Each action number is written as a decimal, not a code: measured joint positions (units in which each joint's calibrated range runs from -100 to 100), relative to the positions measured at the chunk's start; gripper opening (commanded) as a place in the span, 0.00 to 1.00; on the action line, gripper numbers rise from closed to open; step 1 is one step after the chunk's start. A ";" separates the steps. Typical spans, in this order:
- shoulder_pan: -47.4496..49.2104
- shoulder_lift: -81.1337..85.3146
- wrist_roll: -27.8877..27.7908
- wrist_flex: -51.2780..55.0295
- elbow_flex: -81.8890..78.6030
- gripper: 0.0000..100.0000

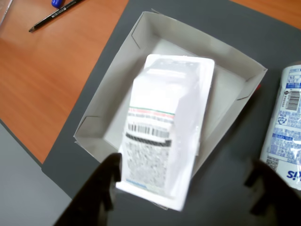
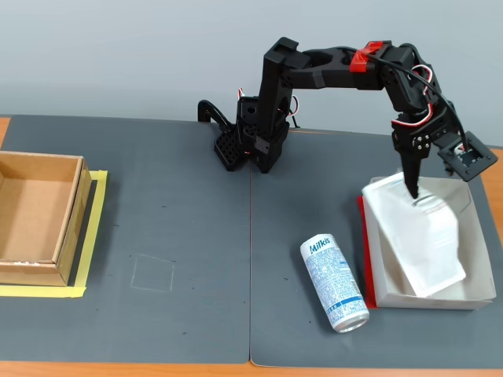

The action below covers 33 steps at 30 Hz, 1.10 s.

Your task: Pick the sandwich and put it in the gray box

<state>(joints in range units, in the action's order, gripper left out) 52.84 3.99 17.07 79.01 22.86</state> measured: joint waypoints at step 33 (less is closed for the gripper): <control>-10.24 14.87 0.29 1.30 -16.88 0.03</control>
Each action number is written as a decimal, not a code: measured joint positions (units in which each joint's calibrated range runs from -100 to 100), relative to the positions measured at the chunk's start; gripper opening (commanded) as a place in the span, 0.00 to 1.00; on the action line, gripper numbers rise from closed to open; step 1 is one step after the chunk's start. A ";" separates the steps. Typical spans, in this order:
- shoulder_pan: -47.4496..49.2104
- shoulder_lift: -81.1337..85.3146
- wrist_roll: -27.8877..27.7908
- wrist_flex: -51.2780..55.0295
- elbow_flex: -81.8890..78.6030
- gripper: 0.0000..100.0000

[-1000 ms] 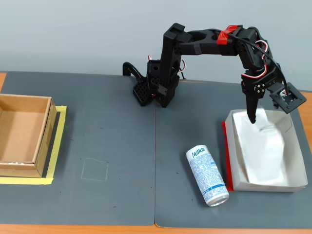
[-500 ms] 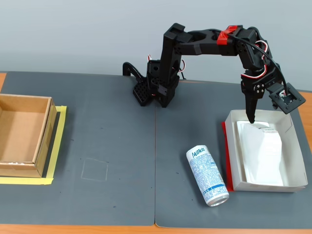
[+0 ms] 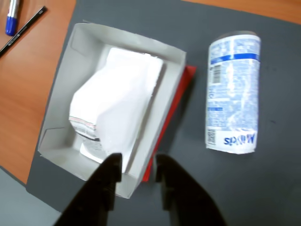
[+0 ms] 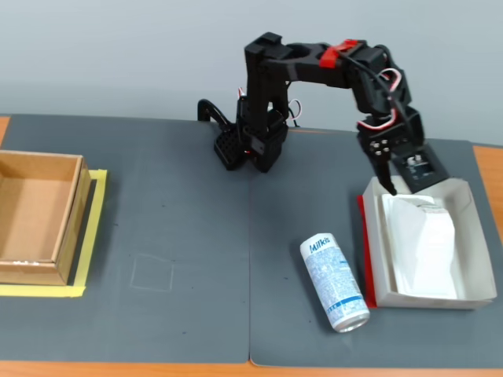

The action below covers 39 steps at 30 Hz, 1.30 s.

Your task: Pick the sandwich and put it in the gray box

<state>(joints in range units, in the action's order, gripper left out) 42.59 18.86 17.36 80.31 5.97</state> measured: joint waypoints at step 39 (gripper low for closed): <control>-36.40 73.58 -10.60 -16.05 -84.60 0.02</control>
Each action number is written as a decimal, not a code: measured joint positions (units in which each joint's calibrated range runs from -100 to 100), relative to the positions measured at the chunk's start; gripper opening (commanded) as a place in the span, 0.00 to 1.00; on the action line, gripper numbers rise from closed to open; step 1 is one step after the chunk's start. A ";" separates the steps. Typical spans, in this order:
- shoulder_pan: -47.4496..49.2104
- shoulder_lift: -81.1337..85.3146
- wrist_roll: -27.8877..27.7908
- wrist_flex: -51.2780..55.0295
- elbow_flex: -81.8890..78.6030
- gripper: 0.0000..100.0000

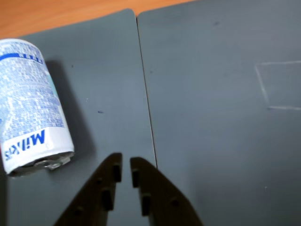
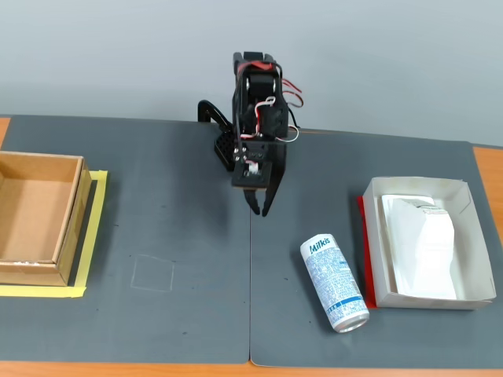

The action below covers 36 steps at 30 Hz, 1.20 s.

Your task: Pick the sandwich and put it in the gray box

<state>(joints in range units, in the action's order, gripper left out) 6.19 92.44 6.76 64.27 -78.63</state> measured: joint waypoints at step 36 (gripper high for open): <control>-4.13 6.29 -7.47 -11.71 -20.84 0.02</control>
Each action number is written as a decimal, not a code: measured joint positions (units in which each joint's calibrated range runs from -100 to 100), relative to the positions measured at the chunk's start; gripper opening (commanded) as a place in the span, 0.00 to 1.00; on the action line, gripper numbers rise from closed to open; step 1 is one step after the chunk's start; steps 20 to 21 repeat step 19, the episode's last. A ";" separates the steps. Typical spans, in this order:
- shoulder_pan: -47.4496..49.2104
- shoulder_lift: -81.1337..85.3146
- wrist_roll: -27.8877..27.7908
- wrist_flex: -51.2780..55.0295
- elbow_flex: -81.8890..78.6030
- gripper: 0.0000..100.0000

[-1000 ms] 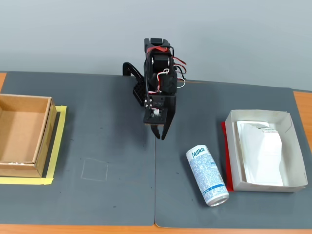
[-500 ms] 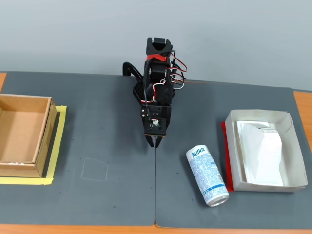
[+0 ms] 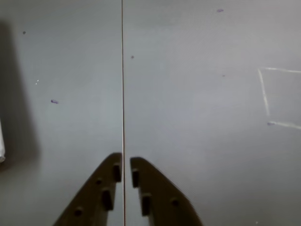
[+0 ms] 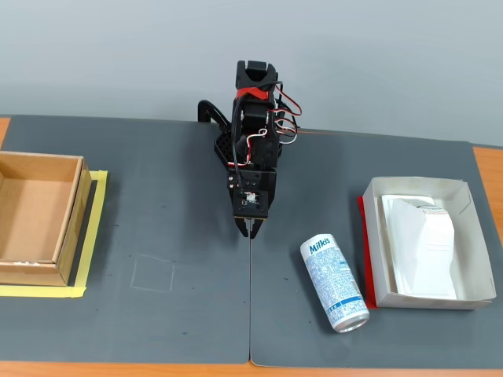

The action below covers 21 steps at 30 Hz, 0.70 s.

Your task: Pick the sandwich and put it in the gray box

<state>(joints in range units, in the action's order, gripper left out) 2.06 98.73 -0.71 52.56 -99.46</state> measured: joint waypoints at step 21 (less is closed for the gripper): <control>0.00 0.00 0.00 -0.52 0.00 0.02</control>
